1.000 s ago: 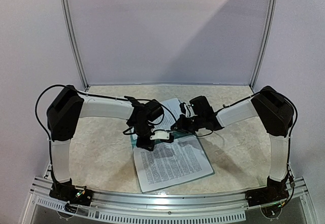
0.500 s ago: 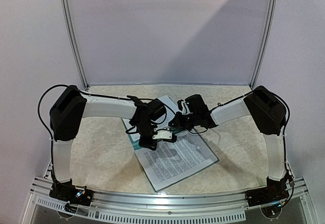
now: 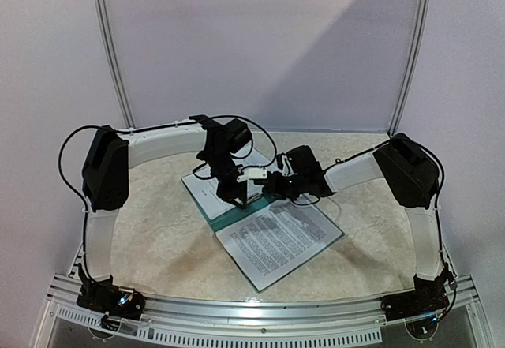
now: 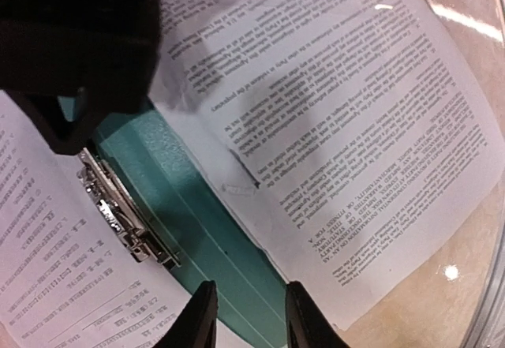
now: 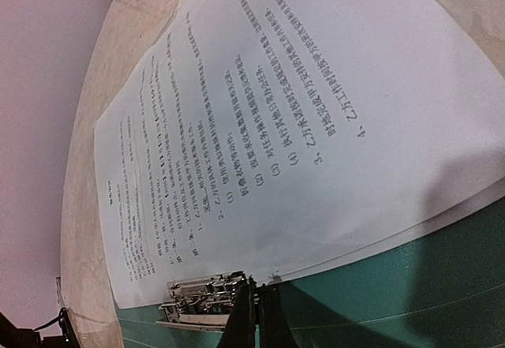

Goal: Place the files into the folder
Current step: Clamp the file in the folder with some files.

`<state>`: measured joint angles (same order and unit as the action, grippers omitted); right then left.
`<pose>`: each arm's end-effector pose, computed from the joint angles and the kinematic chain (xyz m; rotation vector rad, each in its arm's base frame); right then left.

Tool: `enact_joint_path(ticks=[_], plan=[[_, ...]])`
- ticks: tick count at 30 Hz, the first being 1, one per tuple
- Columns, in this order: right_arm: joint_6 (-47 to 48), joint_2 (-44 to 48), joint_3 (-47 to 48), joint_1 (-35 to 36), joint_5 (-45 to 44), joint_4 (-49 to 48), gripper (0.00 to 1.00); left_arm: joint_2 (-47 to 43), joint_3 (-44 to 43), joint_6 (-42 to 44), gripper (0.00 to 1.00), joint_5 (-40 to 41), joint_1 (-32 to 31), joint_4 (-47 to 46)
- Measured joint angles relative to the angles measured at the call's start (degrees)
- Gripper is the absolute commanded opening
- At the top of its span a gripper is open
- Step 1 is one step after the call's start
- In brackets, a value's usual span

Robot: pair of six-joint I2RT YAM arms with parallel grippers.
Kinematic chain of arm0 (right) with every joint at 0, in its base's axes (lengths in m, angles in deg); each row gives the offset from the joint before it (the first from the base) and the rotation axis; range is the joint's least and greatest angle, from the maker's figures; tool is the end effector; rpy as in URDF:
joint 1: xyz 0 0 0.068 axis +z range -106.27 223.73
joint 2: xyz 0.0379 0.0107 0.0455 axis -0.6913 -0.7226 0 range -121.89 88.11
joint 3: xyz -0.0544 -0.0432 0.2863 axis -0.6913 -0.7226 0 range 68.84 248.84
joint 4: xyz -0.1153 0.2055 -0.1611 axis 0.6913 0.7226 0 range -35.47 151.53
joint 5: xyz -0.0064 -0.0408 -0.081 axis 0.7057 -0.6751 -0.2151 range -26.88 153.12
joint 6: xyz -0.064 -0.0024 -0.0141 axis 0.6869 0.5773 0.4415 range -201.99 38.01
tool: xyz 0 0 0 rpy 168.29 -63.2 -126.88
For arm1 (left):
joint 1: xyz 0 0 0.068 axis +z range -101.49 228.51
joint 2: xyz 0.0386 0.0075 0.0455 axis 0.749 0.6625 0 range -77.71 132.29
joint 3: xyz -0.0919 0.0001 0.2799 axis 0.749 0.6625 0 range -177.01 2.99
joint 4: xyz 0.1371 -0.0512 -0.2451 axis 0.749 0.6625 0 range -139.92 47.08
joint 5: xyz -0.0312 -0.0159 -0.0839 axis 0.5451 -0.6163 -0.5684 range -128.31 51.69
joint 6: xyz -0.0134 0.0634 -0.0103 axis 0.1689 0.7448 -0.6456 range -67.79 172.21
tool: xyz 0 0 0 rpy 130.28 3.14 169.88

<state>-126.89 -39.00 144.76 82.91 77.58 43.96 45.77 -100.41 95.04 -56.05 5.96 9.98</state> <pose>0.3819 0.3279 0.0880 -0.0205 2.4825 0.9964 0.3386 -0.3322 0.1947 2.0177 2.1282 -0.4569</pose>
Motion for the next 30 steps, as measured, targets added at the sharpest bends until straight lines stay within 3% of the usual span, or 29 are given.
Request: enact_joint_path(ticks=[13, 30], plan=[[-1.3, -0.6, -0.7, -0.3, -1.2, -1.1, 0.01, 9.0, -4.7, -7.4, 0.29, 3.6, 2.1, -3.2], [-1.2, 3.3, -6.6, 0.1, -1.8, -2.6, 0.01, 11.5, -6.1, -11.1, 0.31, 8.2, 2.0, -5.4]])
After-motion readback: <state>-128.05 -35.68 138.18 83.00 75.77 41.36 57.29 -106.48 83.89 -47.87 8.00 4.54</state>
